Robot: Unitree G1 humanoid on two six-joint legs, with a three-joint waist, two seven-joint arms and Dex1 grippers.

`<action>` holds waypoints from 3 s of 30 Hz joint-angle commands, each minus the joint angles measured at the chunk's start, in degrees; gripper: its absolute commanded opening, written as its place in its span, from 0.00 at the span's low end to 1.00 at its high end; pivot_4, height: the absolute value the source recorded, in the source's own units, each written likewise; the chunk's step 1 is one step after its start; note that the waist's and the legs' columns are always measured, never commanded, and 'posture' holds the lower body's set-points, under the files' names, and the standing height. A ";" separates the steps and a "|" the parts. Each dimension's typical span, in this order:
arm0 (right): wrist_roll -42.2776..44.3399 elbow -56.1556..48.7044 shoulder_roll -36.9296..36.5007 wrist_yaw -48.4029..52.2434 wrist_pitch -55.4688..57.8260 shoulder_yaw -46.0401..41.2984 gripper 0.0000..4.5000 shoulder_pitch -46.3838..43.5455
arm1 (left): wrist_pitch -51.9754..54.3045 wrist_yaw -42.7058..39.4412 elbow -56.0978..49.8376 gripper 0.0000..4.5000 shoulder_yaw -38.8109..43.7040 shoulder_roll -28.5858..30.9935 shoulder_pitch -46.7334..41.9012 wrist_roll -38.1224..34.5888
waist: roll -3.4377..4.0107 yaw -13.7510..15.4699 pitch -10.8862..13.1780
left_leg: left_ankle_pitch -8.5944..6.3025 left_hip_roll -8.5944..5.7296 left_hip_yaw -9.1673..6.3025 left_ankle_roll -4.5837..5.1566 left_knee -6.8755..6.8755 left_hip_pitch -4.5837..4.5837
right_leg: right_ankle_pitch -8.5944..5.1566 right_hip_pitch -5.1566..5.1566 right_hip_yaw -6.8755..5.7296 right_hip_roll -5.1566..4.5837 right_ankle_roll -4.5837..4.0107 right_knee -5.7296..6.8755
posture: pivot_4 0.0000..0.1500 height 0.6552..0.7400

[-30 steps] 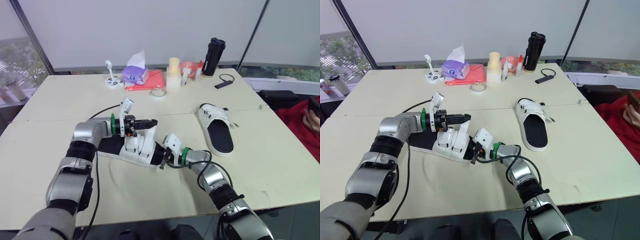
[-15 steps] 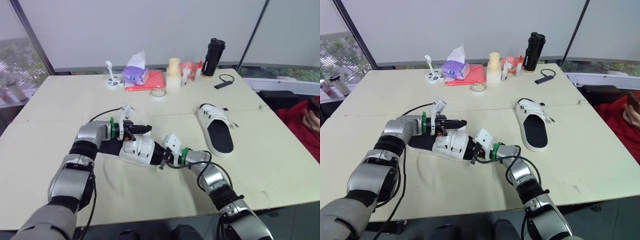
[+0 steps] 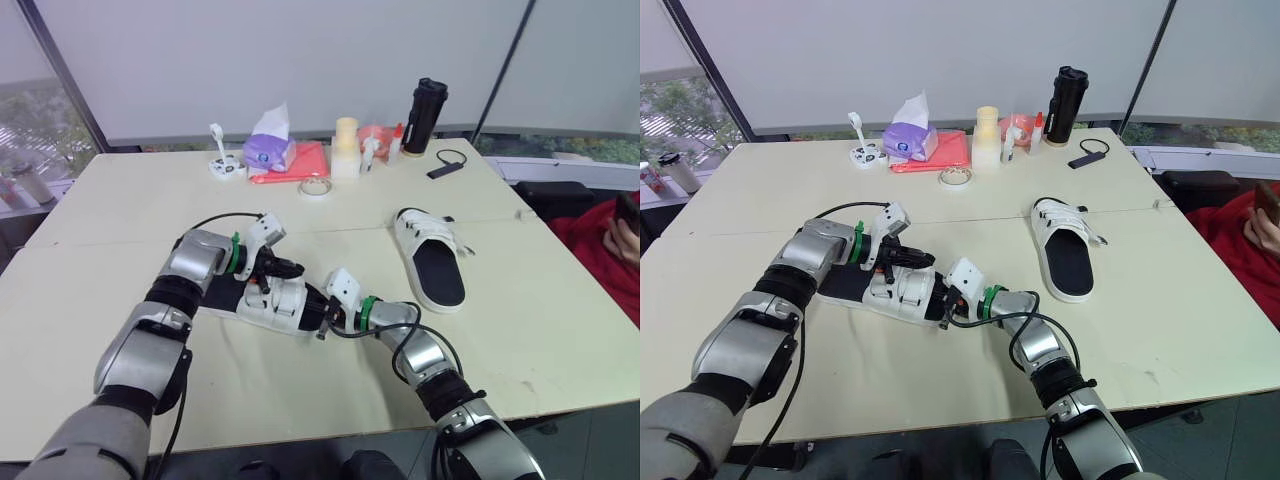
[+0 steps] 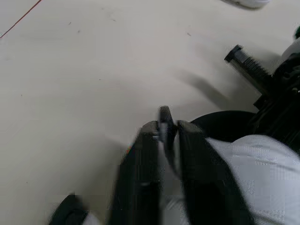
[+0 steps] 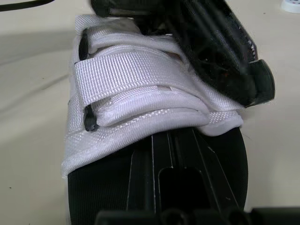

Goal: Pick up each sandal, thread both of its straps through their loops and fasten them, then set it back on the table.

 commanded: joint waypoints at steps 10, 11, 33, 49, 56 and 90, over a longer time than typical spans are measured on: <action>-1.51 2.86 -0.31 0.00 3.62 1.51 0.00 3.19 | 15.55 3.37 -2.83 0.99 25.07 3.82 -3.85 -18.50 | -0.18 -0.04 0.12 | -0.01 0.06 -0.02 0.02 0.02 -0.28 | 0.00 -0.28 -0.04 -0.02 0.00 0.04 | 1.00 1.00; -0.46 1.98 -0.09 -0.38 4.02 0.42 0.00 3.11 | 16.56 3.57 -5.20 0.99 25.61 4.97 -1.96 -18.81 | -0.16 -0.13 0.12 | -0.01 0.06 -0.03 0.02 0.02 -0.28 | 0.00 -0.28 -0.03 -0.03 0.00 0.04 | 1.00 1.00; 13.46 -47.00 -21.45 0.33 33.07 -12.08 1.00 15.68 | 32.50 8.66 -48.47 1.00 23.68 13.48 31.66 -29.00 | 0.15 3.23 1.00 | -0.08 -0.10 -0.19 -0.24 0.63 -1.58 | 0.06 -1.14 -0.01 -0.52 0.07 0.00 | 1.00 1.00; 25.98 -58.97 -28.23 -5.69 48.21 -26.86 1.00 19.83 | 24.96 3.68 -35.32 1.00 13.73 9.81 24.21 -25.14 | 0.13 3.32 1.09 | -0.15 -0.04 -0.20 -0.11 0.94 -1.63 | 0.08 -1.04 0.03 -0.07 0.14 0.03 | 1.00 1.00; 26.38 -60.44 -28.53 -7.53 47.97 -25.63 1.00 21.21 | 38.08 4.81 -33.86 1.00 18.42 4.88 20.77 -34.01 | 0.11 3.16 1.10 | -0.15 -0.08 -0.23 -0.10 1.05 -1.73 | 0.12 -1.02 0.01 -0.06 0.23 0.02 | 1.00 1.00; 22.41 -55.79 -25.94 -15.03 39.70 -23.18 1.00 19.22 | 36.83 53.65 -60.95 0.01 37.73 -31.01 23.82 -44.75 | 0.13 3.58 1.09 | -0.19 -0.03 -0.30 -0.04 1.79 -2.19 | 0.34 -1.11 0.05 -0.18 0.59 0.12 | 1.00 1.00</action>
